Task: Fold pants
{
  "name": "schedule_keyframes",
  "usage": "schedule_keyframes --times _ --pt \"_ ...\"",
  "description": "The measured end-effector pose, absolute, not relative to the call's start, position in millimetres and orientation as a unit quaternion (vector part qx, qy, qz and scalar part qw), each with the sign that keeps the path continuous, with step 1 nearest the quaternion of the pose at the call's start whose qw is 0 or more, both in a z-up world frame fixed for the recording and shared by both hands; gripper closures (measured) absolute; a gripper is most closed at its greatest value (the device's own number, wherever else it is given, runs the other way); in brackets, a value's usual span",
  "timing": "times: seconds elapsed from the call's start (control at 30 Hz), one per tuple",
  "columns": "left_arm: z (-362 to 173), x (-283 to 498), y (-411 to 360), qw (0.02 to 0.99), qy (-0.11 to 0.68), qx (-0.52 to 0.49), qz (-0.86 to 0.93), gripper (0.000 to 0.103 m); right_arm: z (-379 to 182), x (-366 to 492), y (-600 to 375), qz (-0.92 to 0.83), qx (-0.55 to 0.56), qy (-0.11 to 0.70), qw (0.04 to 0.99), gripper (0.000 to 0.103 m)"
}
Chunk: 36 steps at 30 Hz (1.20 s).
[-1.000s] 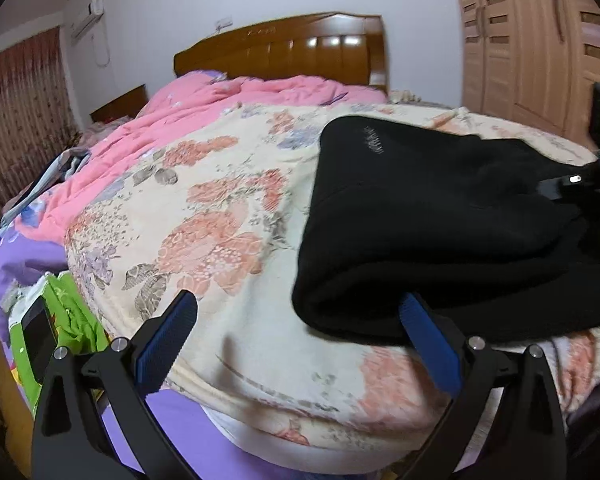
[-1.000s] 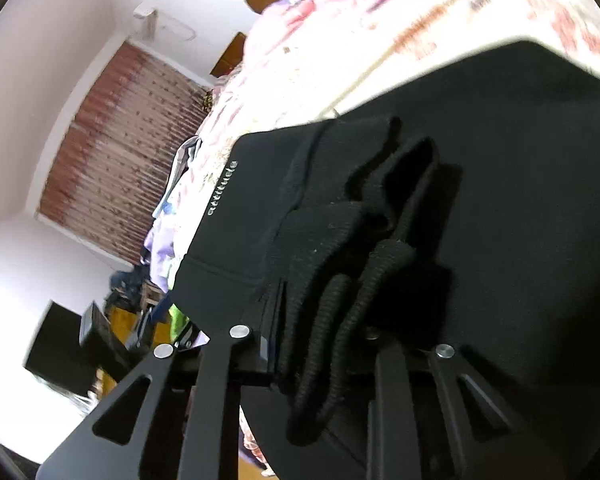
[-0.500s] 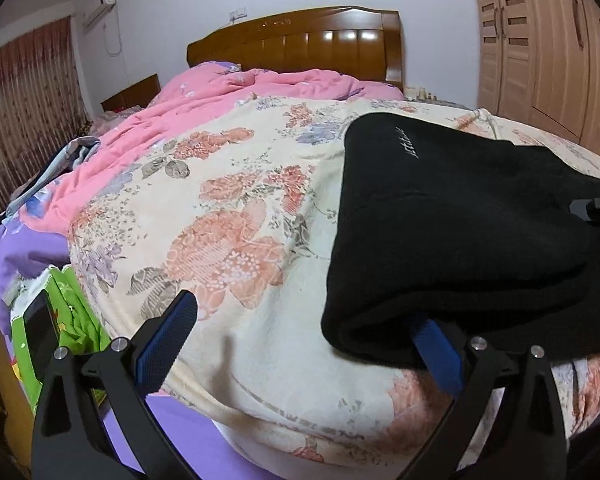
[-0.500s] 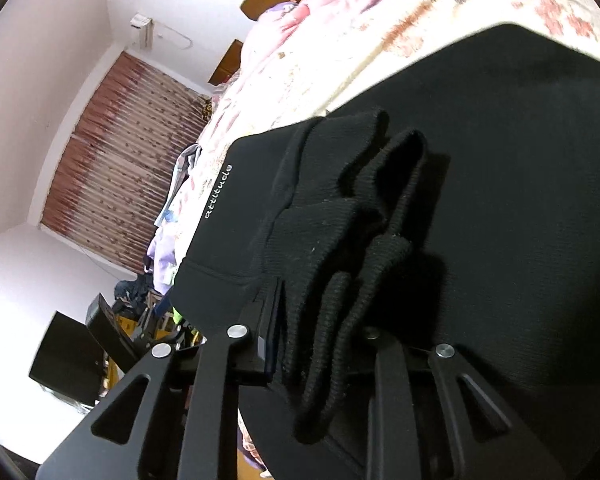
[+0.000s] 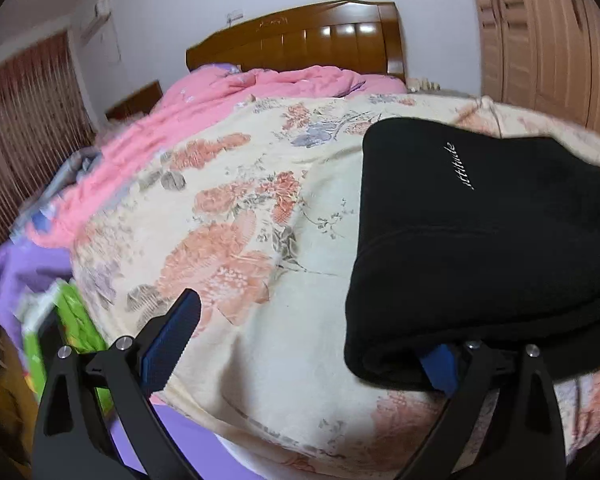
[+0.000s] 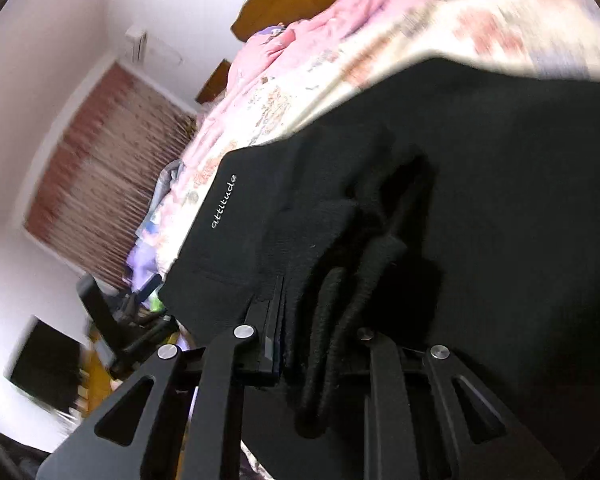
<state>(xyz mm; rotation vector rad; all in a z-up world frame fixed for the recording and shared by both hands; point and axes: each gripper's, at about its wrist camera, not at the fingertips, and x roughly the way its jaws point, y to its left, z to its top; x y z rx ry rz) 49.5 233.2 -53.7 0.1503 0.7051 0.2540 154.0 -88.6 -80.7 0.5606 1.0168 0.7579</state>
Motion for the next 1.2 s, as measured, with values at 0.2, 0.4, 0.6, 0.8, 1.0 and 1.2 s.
schedule_keyframes --times 0.2,0.4,0.6,0.8,1.0,1.2 --pt "-51.9 52.7 243.3 0.924 0.353 0.06 0.135 0.004 -64.1 147.8 -77.6 0.363 0.223 0.454 0.782 0.085" --pt "-57.3 53.9 249.3 0.921 0.363 0.034 0.137 0.001 -83.8 157.2 -79.6 0.36 0.243 0.483 0.76 0.082" --pt "-48.1 38.7 247.8 0.911 0.401 0.066 0.065 0.002 -67.4 147.8 -96.5 0.365 0.196 0.492 0.766 0.018" --pt "13.1 4.3 247.3 0.916 0.383 0.116 0.023 0.002 -24.8 133.6 -123.6 0.291 0.08 0.387 0.871 0.017" --pt "55.9 77.6 211.2 0.948 0.297 -0.08 -0.078 0.002 -16.0 143.7 -39.0 0.331 -0.053 0.354 0.873 0.027" --pt "-24.3 150.9 165.9 0.91 0.403 -0.054 -0.08 0.002 -54.7 126.7 -8.8 0.325 -0.167 0.374 0.852 0.026"
